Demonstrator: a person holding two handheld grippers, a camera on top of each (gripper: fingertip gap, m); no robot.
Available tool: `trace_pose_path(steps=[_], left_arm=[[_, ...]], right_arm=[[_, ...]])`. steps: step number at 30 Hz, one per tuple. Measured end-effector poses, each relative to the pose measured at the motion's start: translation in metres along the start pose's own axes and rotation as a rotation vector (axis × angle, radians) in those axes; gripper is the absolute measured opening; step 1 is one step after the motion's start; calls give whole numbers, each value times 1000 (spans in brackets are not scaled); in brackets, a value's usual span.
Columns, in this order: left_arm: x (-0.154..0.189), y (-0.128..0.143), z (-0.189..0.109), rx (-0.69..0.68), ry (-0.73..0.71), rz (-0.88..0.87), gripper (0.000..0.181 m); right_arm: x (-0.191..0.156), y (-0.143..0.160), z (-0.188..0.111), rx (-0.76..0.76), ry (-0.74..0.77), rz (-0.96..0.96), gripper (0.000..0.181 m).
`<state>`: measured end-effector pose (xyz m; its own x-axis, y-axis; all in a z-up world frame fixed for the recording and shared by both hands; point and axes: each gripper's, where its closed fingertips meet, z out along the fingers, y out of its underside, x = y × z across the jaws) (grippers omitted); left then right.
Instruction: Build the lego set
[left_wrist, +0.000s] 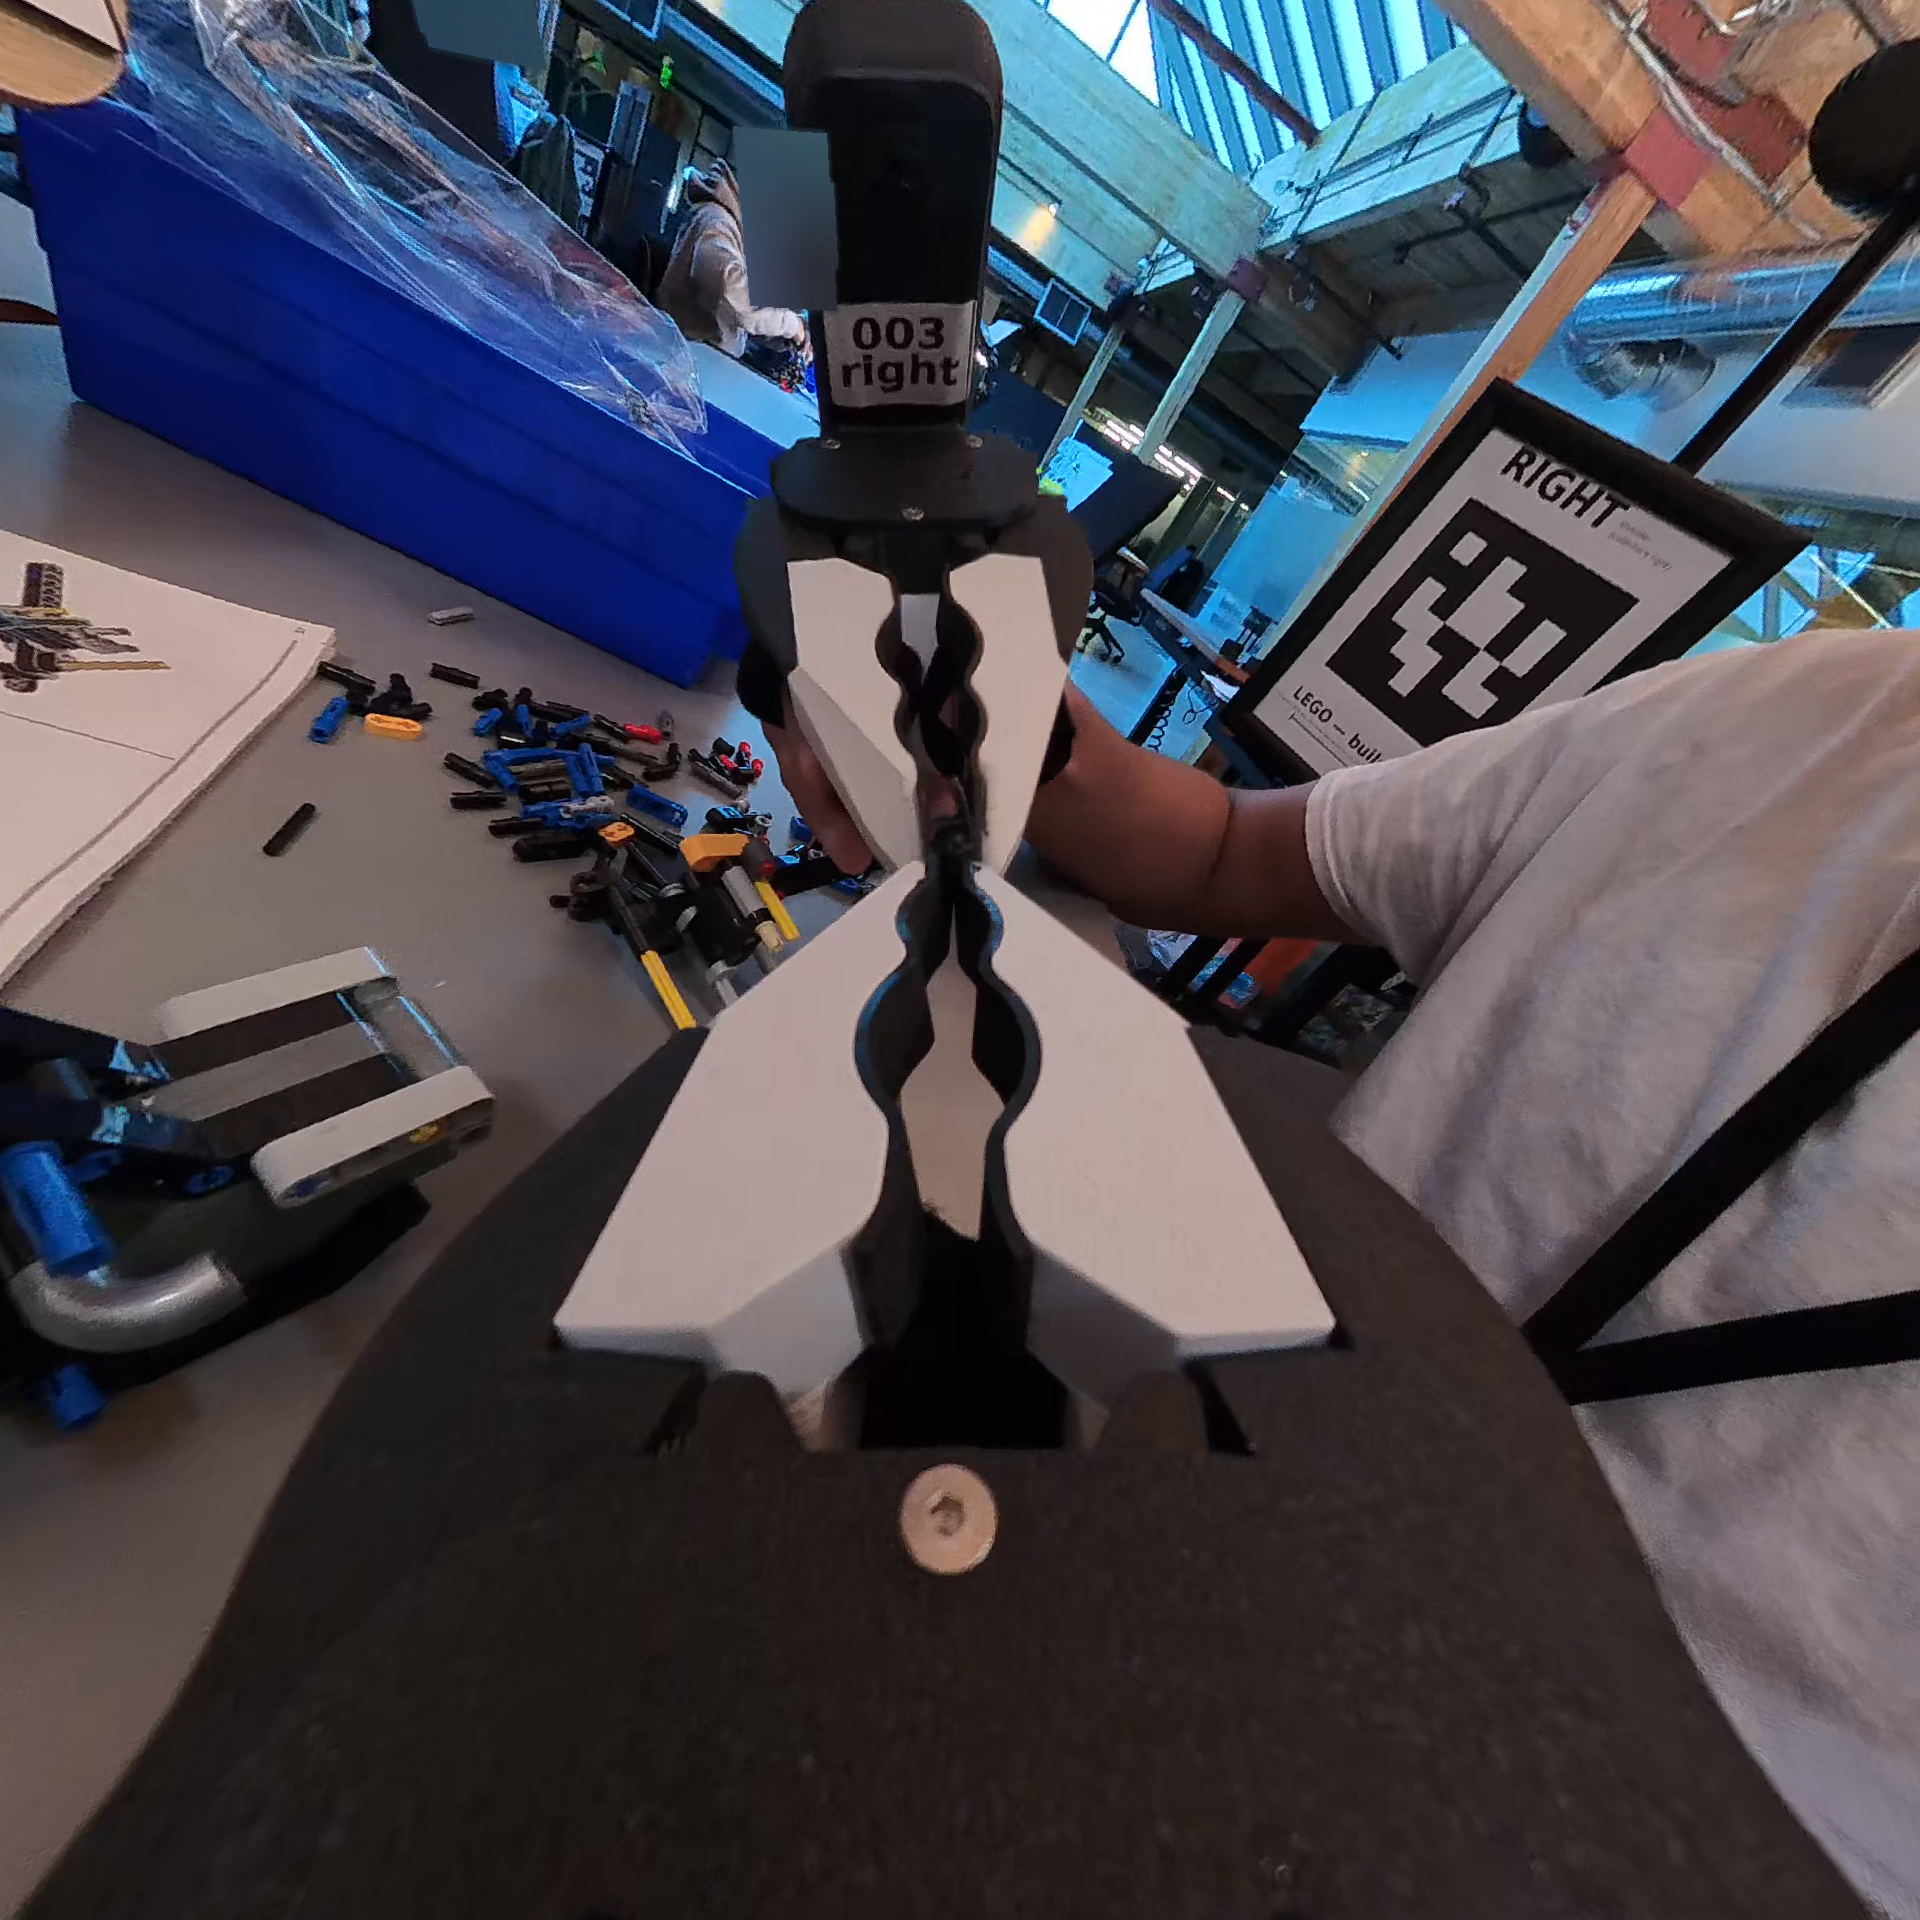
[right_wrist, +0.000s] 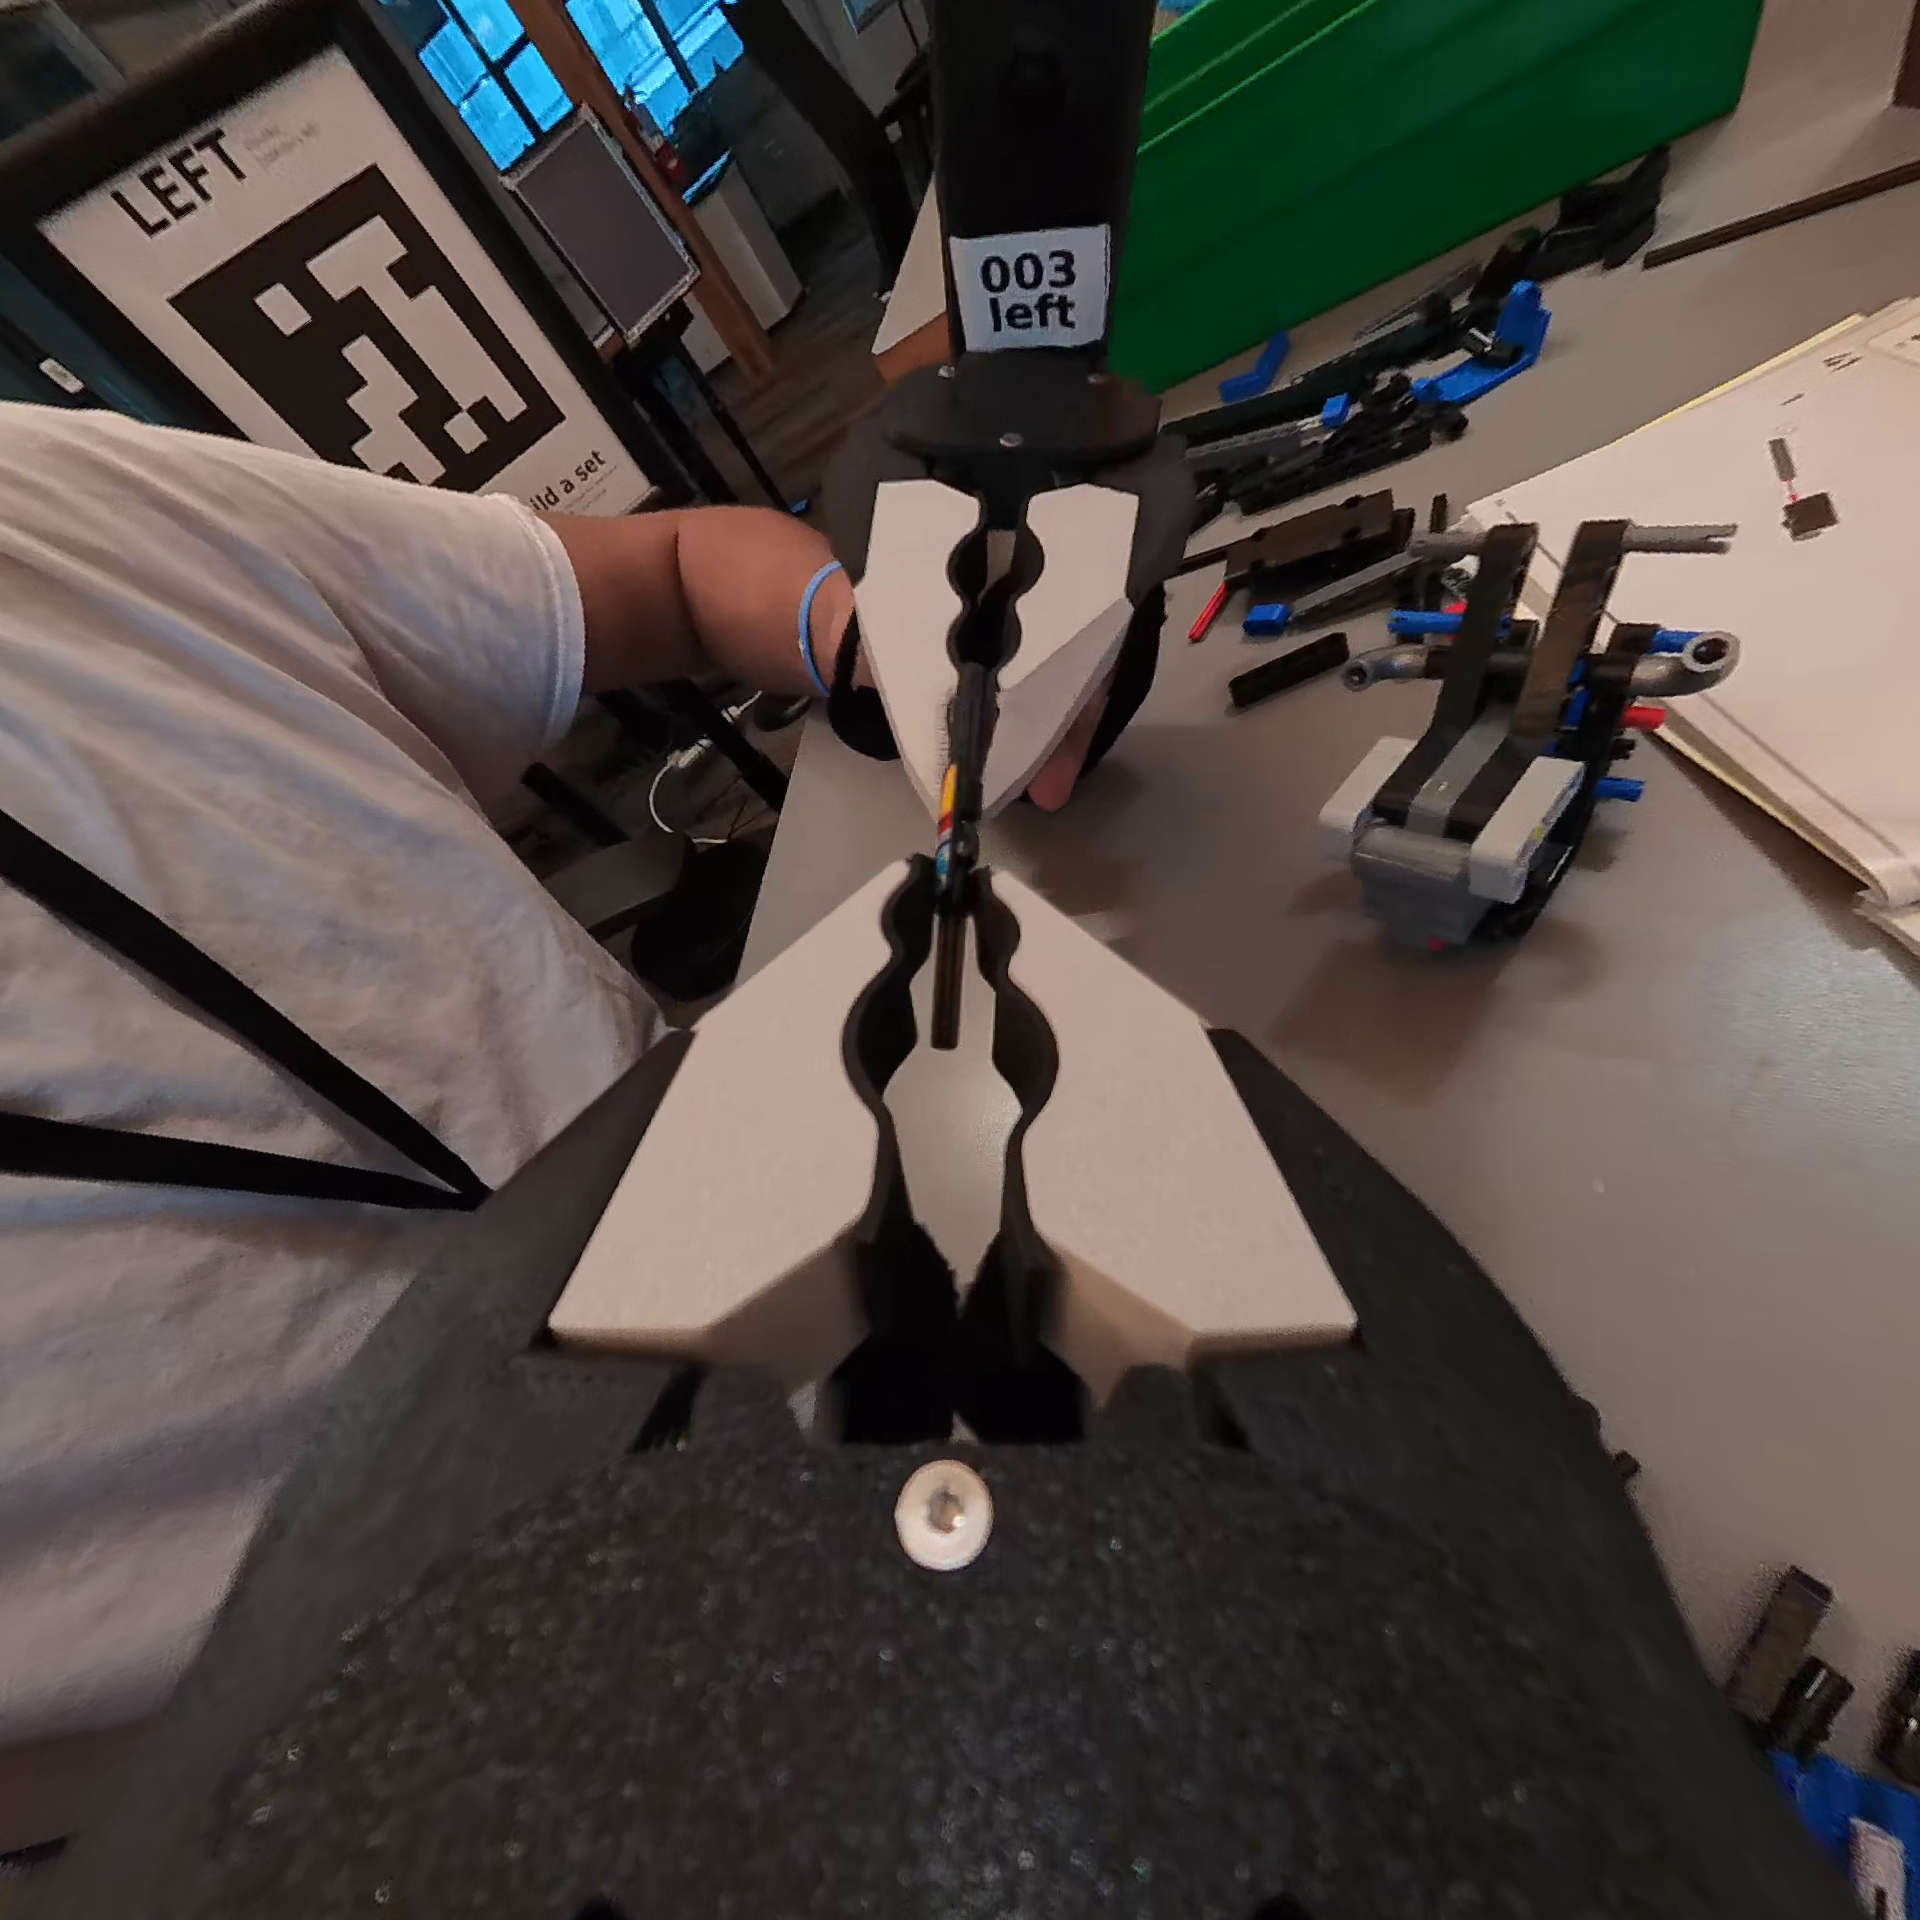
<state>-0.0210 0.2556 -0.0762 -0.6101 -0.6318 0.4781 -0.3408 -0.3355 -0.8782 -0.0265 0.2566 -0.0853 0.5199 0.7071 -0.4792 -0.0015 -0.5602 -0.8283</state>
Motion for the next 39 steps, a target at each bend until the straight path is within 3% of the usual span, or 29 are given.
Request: trace_pose_path(steps=[7,10,14,20,25,39], left_arm=[[-2,13,3,-86,-3,34,1],[-1,12,4,-89,-11,49,14],[-4,15,4,-108,-29,38,6],[0,-8,-6,33,33,-66,6],[0,-17,-13,94,71,-127,6],[2,-12,-9,77,91,-145,6]], right_arm=[[4,14,2,-101,56,-39,6],[8,21,3,-148,104,-75,6],[7,23,3,-171,116,-94,6],[1,-1,-11,-44,88,-107,18],[1,-10,-19,16,92,-108,14],[-5,-18,-10,93,53,-86,11]])
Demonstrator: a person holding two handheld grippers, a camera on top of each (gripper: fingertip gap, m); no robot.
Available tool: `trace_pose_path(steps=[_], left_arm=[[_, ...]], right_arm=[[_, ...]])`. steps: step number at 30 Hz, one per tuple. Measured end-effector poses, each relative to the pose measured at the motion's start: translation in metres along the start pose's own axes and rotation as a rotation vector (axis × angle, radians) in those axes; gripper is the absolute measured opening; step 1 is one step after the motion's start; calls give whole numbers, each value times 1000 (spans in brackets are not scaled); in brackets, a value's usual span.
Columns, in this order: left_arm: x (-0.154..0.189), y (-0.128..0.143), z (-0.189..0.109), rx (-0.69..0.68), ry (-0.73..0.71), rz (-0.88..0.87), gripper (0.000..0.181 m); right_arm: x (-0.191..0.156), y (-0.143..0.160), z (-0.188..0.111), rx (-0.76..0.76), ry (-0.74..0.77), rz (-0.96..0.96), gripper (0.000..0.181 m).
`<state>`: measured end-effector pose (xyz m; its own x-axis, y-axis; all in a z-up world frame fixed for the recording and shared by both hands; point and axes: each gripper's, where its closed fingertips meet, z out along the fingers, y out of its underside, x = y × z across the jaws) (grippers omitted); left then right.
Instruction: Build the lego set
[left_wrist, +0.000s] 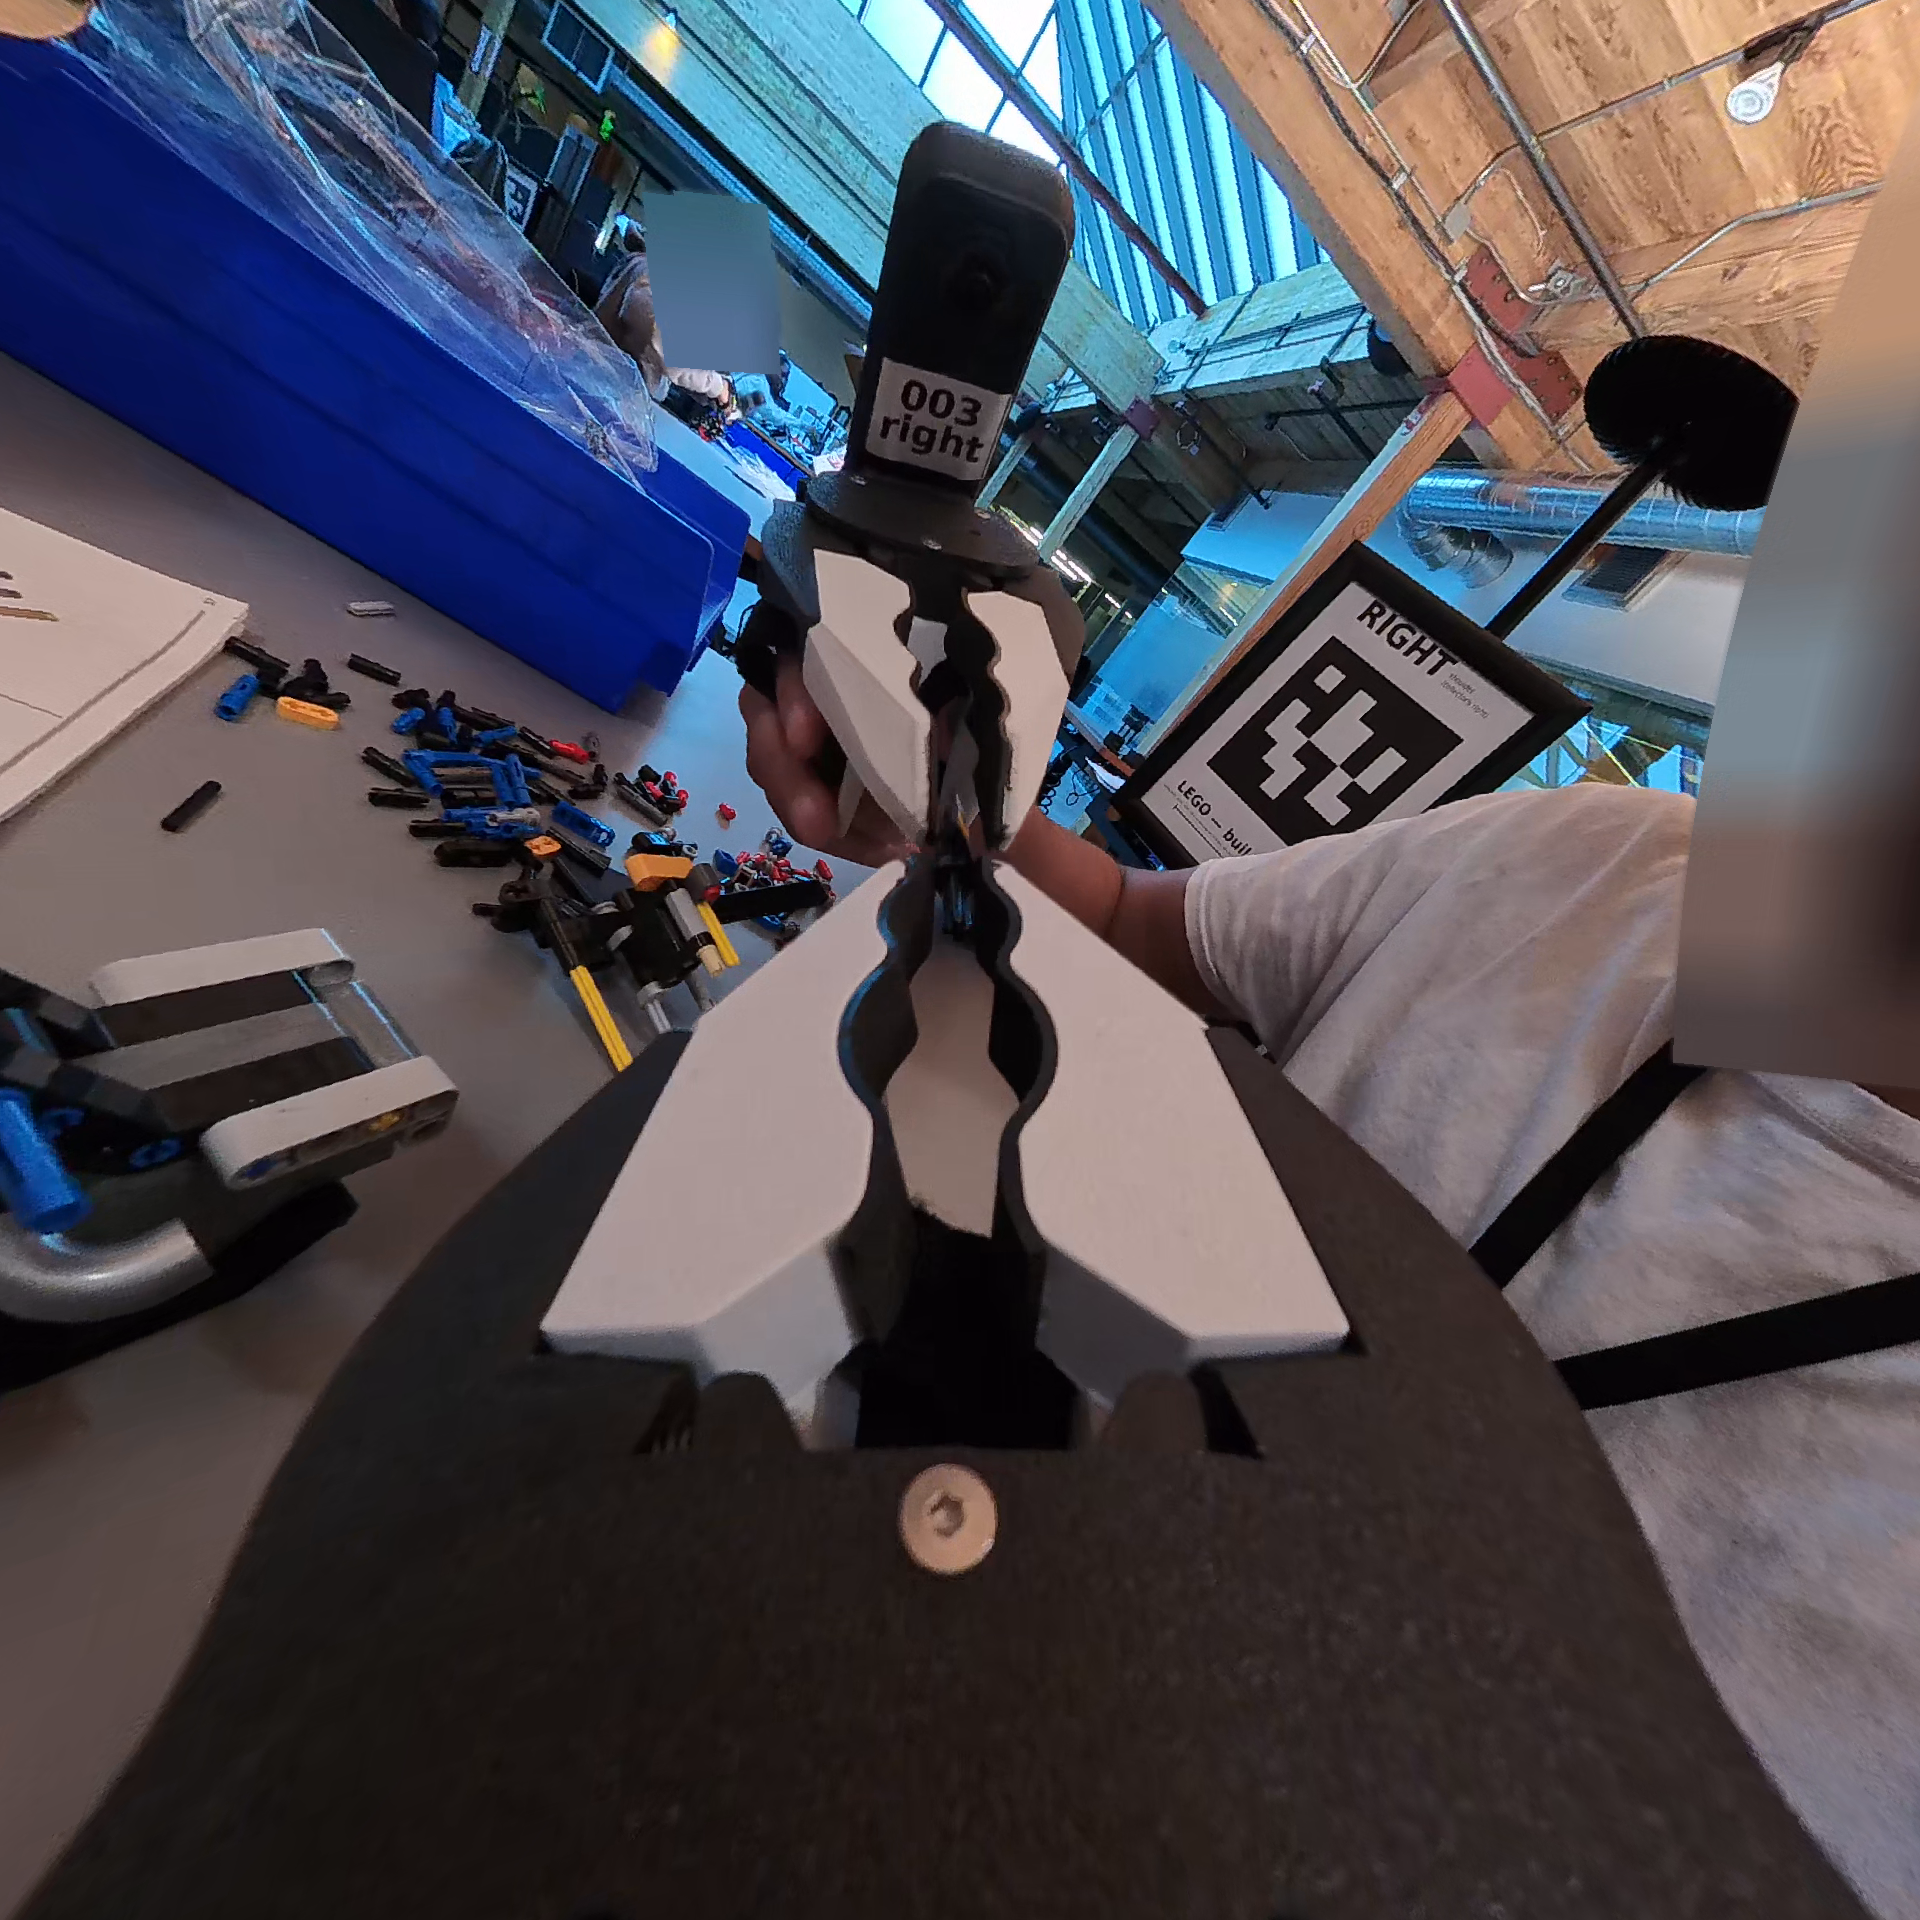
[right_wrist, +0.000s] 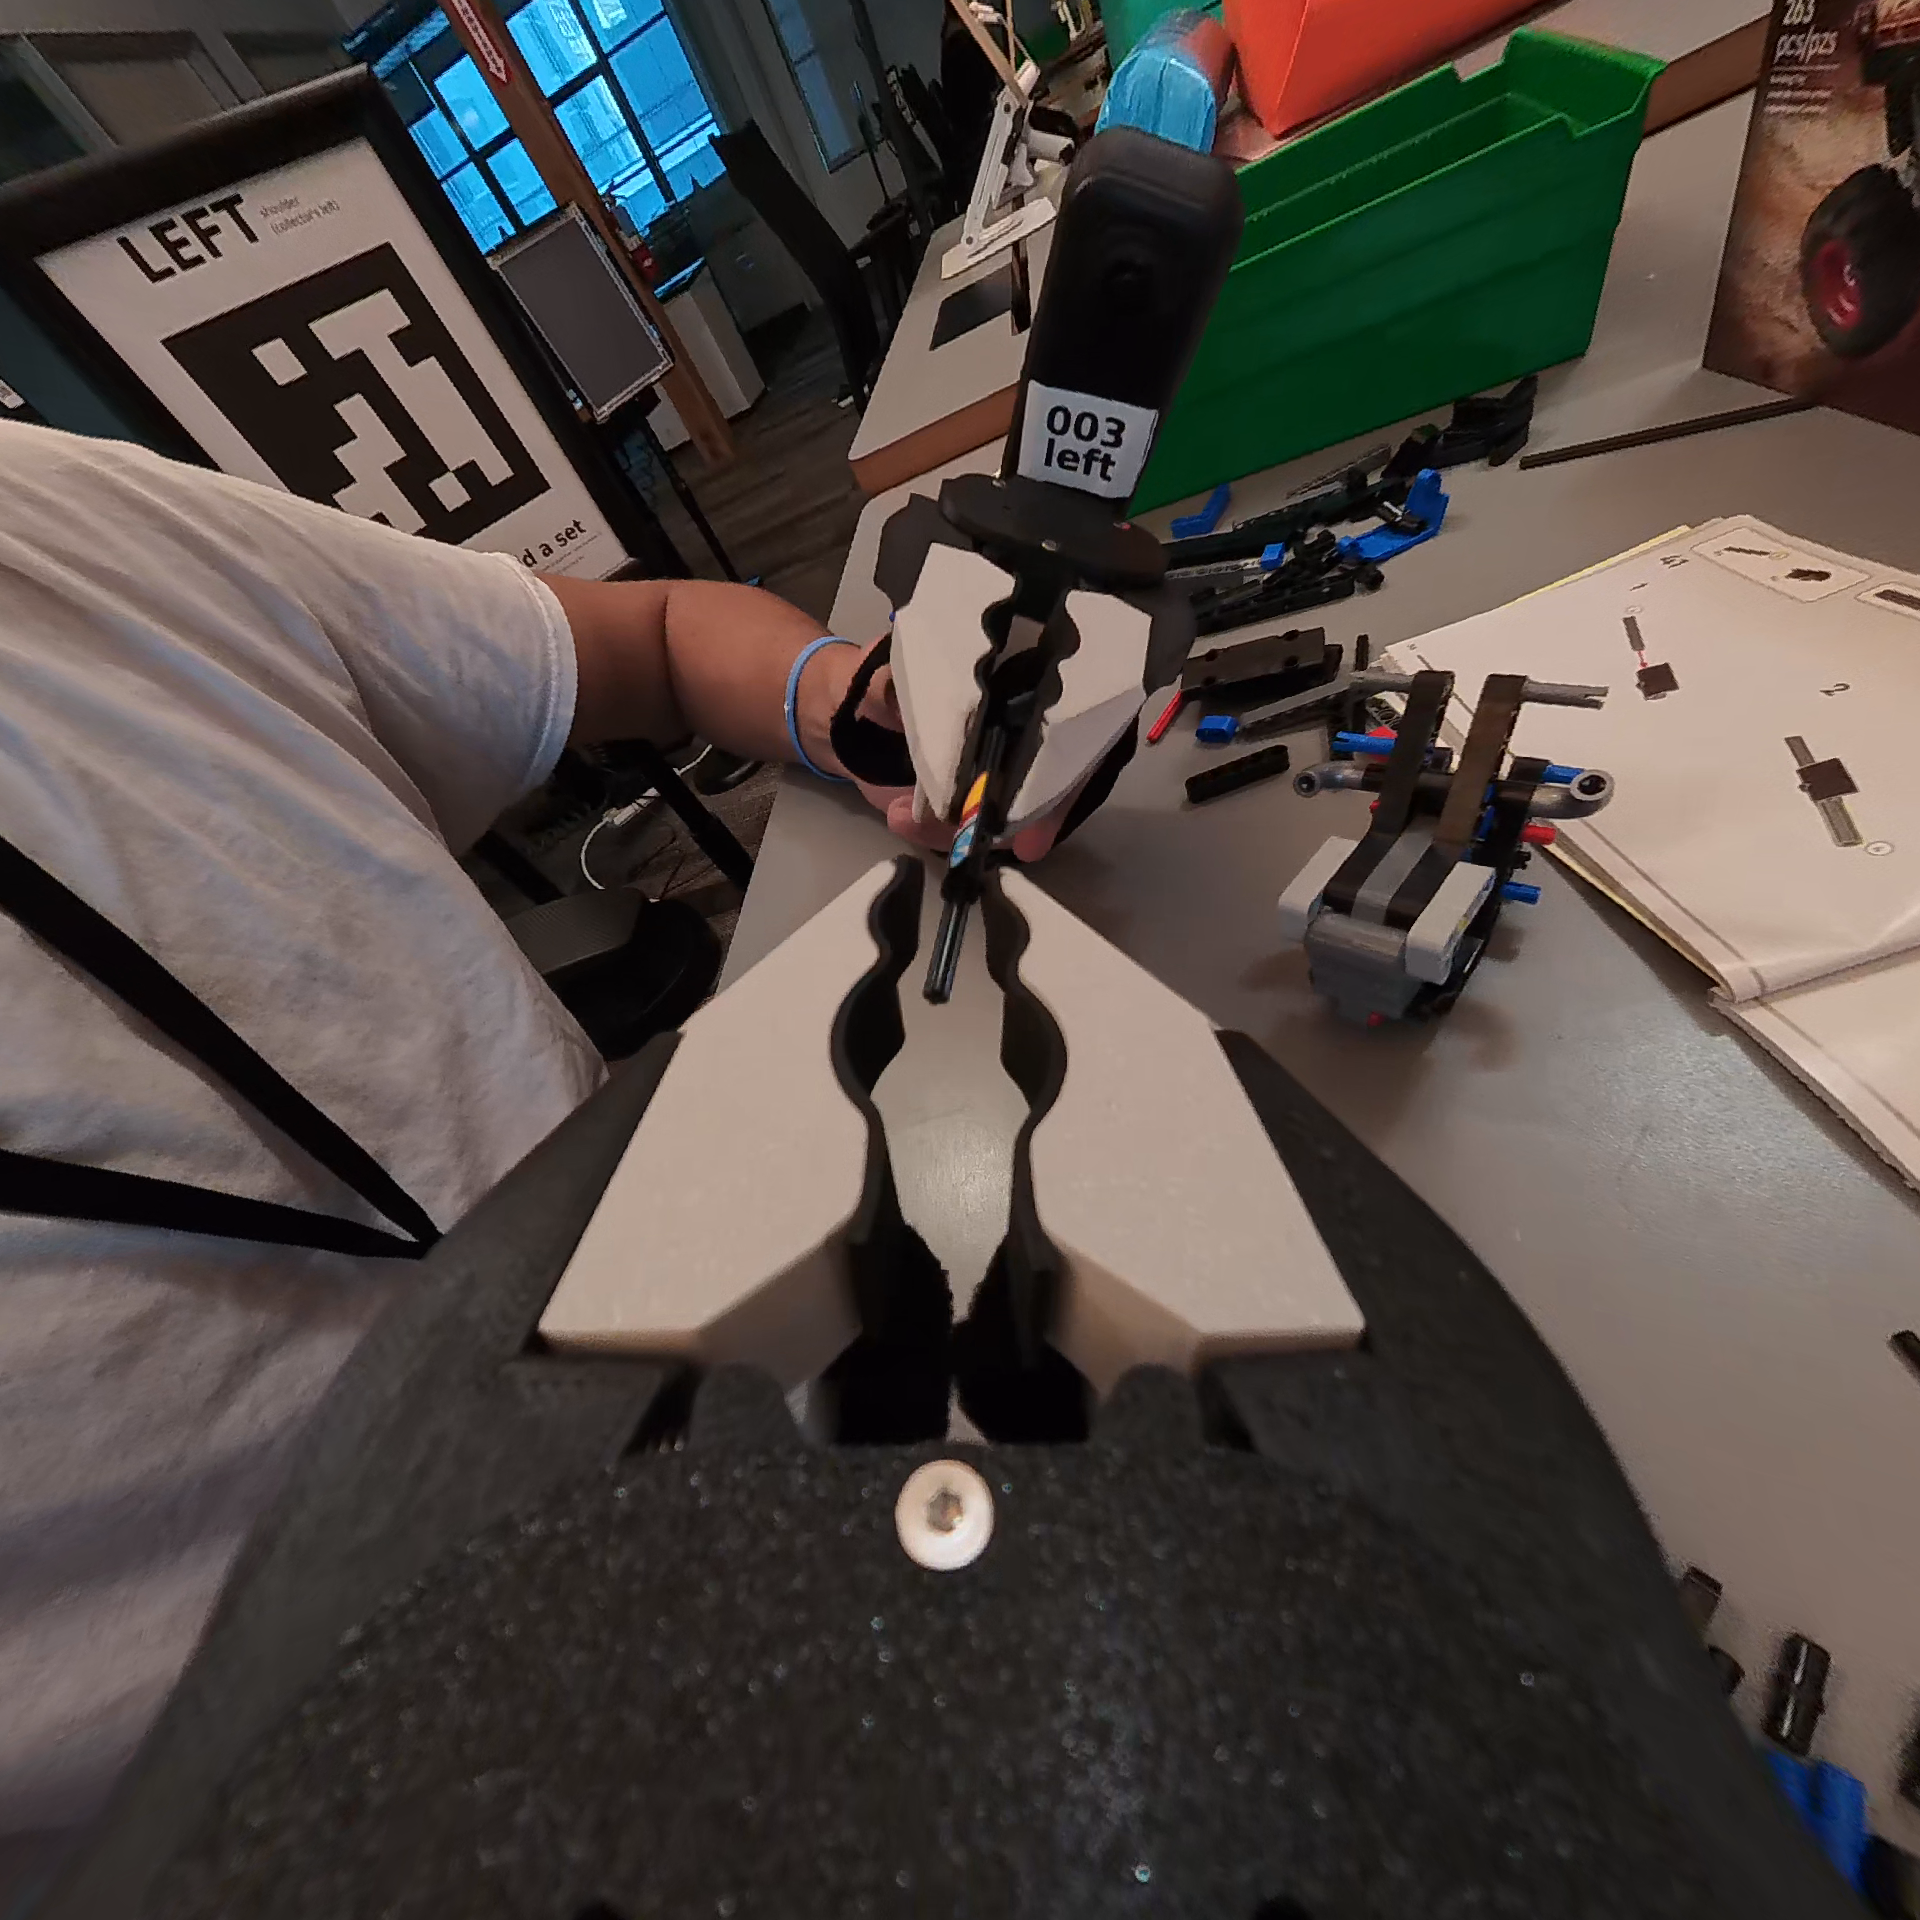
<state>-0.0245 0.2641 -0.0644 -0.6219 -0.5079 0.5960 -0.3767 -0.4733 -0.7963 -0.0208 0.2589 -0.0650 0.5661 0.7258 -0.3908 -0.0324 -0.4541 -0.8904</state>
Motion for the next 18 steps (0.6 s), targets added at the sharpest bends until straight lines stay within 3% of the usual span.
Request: trace_pose_path(steps=[14,18], left_arm=[[-2,7,3,-52,-39,83,11],[-3,11,5,-79,-52,103,4]], right_arm=[[2,7,1,-48,-4,80,4],[2,11,5,-72,34,26,4]])
